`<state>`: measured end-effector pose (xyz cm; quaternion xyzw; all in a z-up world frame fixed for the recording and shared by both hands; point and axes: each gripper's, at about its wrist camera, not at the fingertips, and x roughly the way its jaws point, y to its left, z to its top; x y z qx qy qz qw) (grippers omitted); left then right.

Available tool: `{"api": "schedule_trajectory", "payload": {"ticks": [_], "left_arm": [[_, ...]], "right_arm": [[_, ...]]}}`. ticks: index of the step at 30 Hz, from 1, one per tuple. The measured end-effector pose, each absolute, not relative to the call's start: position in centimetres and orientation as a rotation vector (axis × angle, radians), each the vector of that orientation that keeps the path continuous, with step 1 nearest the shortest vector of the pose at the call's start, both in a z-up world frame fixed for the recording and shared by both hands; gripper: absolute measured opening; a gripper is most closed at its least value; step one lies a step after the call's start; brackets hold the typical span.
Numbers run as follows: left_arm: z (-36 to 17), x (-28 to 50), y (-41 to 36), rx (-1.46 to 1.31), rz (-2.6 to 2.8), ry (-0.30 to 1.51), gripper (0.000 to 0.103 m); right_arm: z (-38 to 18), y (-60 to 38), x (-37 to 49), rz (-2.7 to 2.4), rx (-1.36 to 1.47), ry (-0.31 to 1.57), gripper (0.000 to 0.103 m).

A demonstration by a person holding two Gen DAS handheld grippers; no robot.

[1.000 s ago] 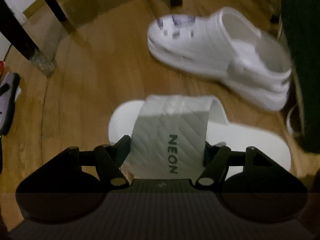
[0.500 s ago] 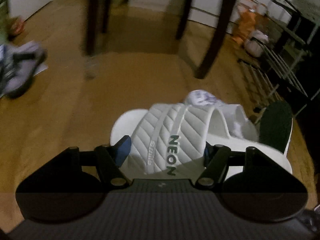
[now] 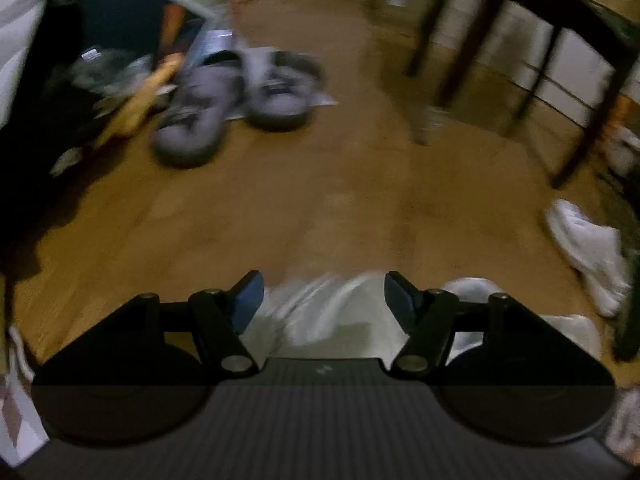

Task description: Organize scattered shoes

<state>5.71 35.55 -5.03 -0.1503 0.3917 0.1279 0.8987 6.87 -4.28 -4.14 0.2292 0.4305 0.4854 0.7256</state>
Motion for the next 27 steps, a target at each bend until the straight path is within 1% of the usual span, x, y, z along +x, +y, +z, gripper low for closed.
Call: {"api": "schedule_trajectory", "payload": {"ticks": [2,4,6,7,8,10,11,13,15,20,22,25,27], "left_arm": [[-6.5,5.1,36.7,-0.295,0.317,0.817,0.066],[-8.2,4.1,37.8,-0.264,0.349,0.829,0.068],[-9.0,3.0,38.7,-0.297,0.320,0.848,0.070],[-9.3,2.4,38.8,-0.300,0.310,0.857,0.073],[-9.5,1.8,38.7,-0.299,0.302,0.866,0.079],[-9.9,0.7,38.7,-0.296,0.286,0.885,0.087],[-10.2,0.1,38.6,-0.294,0.278,0.894,0.088],[-10.6,-1.1,38.6,-0.292,0.262,0.912,0.089],[-10.9,-2.1,38.6,-0.297,0.251,0.922,0.091],[-11.3,-3.8,38.9,-0.352,0.205,0.939,0.094],[-11.6,-4.3,38.3,-0.328,0.163,0.964,0.095],[-12.1,-4.5,37.6,-0.289,0.148,0.985,0.096],[-12.5,-4.4,37.3,-0.271,0.152,0.988,0.101]], "right_arm": [[-4.0,3.0,6.4,1.055,0.425,1.055,0.084],[-4.3,6.1,6.4,1.040,0.406,1.105,0.084],[-5.5,9.4,6.0,1.041,0.397,1.148,0.084],[-6.3,10.8,5.8,1.042,0.381,1.165,0.084],[-7.1,11.9,5.6,1.031,0.334,1.165,0.084],[-8.7,13.9,5.3,1.006,0.234,1.160,0.081],[-9.5,14.9,5.2,0.993,0.184,1.157,0.079],[-10.3,15.9,5.3,0.994,0.131,1.153,0.075],[-11.3,17.2,5.9,0.993,0.105,1.174,0.075],[-12.1,18.9,8.3,0.969,0.235,1.268,0.075],[-12.2,19.4,9.0,0.937,0.235,1.281,0.077],[-12.1,20.0,9.5,0.919,0.197,1.293,0.077],[-11.9,20.1,9.3,0.910,0.110,1.281,0.075]]}}
